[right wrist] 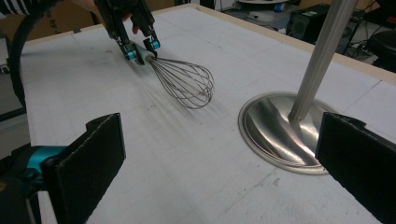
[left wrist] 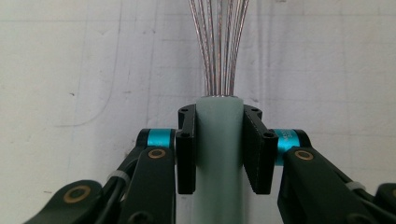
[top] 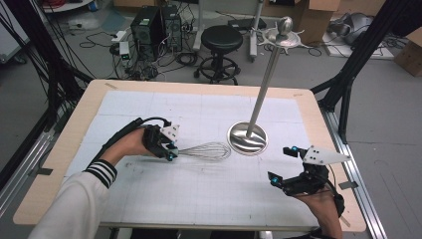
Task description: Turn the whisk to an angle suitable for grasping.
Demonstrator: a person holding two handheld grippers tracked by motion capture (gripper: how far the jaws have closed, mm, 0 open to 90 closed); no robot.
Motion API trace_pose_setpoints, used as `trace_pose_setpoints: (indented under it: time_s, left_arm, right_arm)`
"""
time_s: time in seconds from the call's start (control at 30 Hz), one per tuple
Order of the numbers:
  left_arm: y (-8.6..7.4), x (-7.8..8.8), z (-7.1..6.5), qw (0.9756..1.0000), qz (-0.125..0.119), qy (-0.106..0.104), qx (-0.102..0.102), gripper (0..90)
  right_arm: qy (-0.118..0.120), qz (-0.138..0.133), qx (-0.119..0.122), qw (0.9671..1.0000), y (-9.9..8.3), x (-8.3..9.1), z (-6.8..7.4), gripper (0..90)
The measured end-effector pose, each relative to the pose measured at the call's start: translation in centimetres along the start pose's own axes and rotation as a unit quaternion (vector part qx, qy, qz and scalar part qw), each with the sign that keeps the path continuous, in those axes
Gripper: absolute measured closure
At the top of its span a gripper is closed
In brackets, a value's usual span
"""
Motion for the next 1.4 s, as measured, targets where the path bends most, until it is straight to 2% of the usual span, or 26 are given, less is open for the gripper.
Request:
trace_pose_setpoints:
  time_s: [0.2, 0.23, 0.4, 0.43, 0.6, 0.77, 0.8, 0.87, 1.03, 1.4]
  left_arm:
    - [0.7, 1.7, 0.1, 0.9997, -0.021, 0.005, 0.006, 69.4]
    - [0.9, 1.9, 0.0, 0.9995, -0.027, 0.005, 0.013, 69.4]
    - [1.9, 3.1, -0.1, 0.9992, -0.036, 0.009, 0.014, 69.4]
    - [2.3, 3.4, -0.2, 0.9993, -0.035, 0.006, 0.008, 69.4]
    - [4.2, 3.8, -0.8, 0.9987, -0.050, -0.006, 0.005, 69.4]
    - [6.2, 3.3, -1.8, 0.9986, -0.051, -0.013, -0.007, 69.4]
    - [6.6, 3.1, -2.1, 0.9984, -0.053, -0.017, -0.002, 69.4]
    - [7.3, 2.7, -2.6, 0.9984, -0.052, -0.022, -0.005, 69.4]
    - [8.7, 1.3, -3.8, 0.9983, -0.042, -0.033, -0.024, 69.4]
    - [11.5, -1.7, -5.9, 0.9970, -0.038, -0.058, -0.034, 69.4]
  right_arm:
    - [0.002, 0.000, 0.001, 1.0000, 0.2, 0.0, 0.2, 0.6]
    - [0.002, 0.000, 0.002, 1.0000, 0.2, 0.0, 0.2, 0.6]
    - [0.004, -0.001, 0.007, 1.0000, 0.4, 0.0, 0.3, 0.6]
    - [0.005, -0.001, 0.005, 1.0000, 0.5, 0.0, 0.4, 0.6]
    - [0.010, -0.001, 0.009, 0.9999, 0.7, 0.1, 0.6, 0.6]
    - [0.012, -0.003, 0.013, 0.9998, 0.9, 0.2, 0.7, 0.6]
    - [0.012, -0.003, 0.014, 0.9998, 0.9, 0.2, 0.7, 0.6]
    - [0.011, -0.003, 0.015, 0.9998, 1.0, 0.3, 0.7, 0.6]
    - [0.014, -0.002, 0.015, 0.9998, 1.0, 0.4, 0.9, 0.6]
    - [0.019, 0.002, 0.017, 0.9997, 1.1, 0.3, 1.0, 0.6]
Point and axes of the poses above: each handheld gripper's, and its own axes: x roughly backward along the jaws, y roughly out of its top, z roughly to its left, the point moved 7 cm from there along -x, roughly forward along the jaws, and after that the axes turned 14 degrees about y, right-handed, at the moved point
